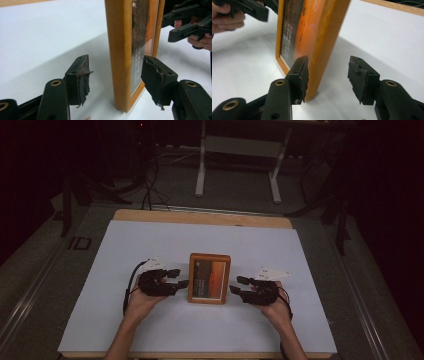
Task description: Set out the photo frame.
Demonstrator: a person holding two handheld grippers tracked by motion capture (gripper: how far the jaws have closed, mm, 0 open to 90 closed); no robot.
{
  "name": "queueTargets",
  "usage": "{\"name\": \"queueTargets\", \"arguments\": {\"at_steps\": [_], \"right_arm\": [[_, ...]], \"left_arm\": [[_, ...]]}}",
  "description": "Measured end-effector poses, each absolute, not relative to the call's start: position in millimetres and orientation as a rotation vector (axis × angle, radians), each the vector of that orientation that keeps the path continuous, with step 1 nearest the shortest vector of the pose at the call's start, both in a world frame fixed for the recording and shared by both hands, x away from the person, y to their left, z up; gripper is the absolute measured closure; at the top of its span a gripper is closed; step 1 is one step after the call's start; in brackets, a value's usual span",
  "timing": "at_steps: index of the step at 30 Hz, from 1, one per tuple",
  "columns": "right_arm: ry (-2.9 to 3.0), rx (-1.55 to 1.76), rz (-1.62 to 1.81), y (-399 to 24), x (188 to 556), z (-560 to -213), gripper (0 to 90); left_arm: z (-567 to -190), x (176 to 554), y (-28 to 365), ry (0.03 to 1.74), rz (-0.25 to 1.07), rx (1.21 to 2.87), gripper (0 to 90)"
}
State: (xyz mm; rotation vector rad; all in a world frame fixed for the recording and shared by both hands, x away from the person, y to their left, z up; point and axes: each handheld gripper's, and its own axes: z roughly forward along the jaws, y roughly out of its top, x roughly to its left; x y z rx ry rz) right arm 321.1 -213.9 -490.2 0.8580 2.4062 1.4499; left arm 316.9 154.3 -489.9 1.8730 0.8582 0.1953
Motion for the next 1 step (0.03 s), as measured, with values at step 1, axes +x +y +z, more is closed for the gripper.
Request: {"name": "queueTargets", "arguments": {"at_steps": [1], "right_arm": [[2.421, 0.863, 1.433, -218.9, 321.8, -489.9, 48.5]], "left_arm": [[-489.8, 315.6, 158.1, 0.879, 0.205, 1.873, 39.1]]}}
